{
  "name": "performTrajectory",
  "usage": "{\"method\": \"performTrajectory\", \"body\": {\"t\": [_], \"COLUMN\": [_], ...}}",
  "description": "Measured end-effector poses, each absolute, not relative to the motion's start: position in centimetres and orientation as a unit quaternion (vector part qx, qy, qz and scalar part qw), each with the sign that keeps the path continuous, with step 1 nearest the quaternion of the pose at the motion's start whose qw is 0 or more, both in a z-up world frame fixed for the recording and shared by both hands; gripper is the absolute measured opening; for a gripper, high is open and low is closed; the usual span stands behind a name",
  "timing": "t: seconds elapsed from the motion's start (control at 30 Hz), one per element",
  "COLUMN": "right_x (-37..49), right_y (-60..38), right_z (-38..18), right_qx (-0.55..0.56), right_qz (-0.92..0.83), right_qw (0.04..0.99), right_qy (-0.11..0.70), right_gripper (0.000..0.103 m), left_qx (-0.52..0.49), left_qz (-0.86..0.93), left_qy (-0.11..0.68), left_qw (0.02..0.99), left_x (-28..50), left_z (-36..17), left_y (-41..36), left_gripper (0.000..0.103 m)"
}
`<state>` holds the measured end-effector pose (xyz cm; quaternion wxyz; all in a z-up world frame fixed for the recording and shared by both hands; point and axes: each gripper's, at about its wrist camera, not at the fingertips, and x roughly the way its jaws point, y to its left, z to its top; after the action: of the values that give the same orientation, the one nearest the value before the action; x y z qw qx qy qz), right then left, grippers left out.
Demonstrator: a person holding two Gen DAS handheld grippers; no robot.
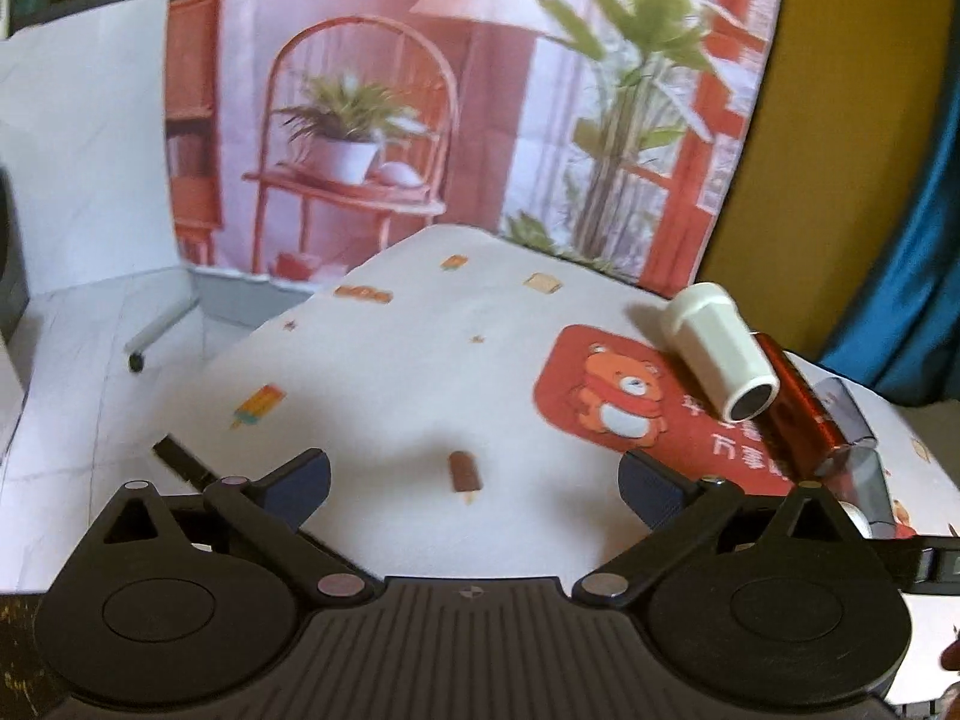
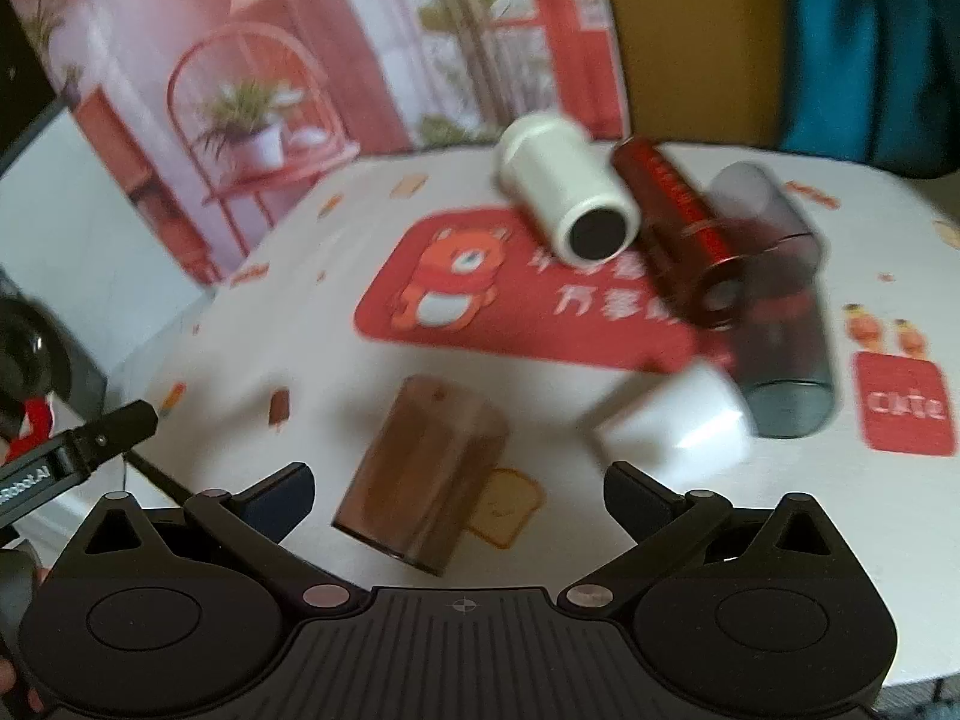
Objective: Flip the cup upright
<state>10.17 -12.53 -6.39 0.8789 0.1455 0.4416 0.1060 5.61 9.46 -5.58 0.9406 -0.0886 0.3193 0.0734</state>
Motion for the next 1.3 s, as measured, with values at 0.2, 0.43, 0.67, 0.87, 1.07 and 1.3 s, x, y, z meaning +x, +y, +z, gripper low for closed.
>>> {"method": "performTrajectory", "body": {"t": [0.2,0.43,0.67,0.87,1.07,1.3], "right_x": [14.1,16.5,16.6,15.5,14.9,13.8], "right_y": [-10.5,-8.9,-9.8,-9.4,-8.0,-8.0], "right_z": [-9.7,-12.2,-12.1,-10.1,-9.8,-9.9], "right_qx": [0.172,0.2,0.182,0.087,-0.001,-0.015], "right_qz": [0.109,0.111,0.119,0.114,0.12,0.129], "right_qw": [0.838,0.807,0.821,0.882,0.91,0.905], "right_qy": [0.506,0.544,0.527,0.45,0.396,0.404], "right_gripper": [0.09,0.079,0.069,0.067,0.064,0.063], "left_qx": [-0.118,-0.125,-0.124,-0.127,-0.113,-0.114], "left_qz": [0.08,0.079,0.073,0.071,0.062,0.061], "left_qy": [0.341,0.353,0.364,0.37,0.376,0.382], "left_qw": [0.929,0.924,0.92,0.917,0.918,0.915], "left_x": [6.3,6.4,6.8,6.9,7.0,7.3], "left_z": [-6.9,-7.9,-8.6,-8.8,-9.0,-9.1], "left_y": [11.0,11.7,11.2,10.7,9.9,10.0], "left_gripper": [0.103,0.103,0.103,0.103,0.103,0.103]}}
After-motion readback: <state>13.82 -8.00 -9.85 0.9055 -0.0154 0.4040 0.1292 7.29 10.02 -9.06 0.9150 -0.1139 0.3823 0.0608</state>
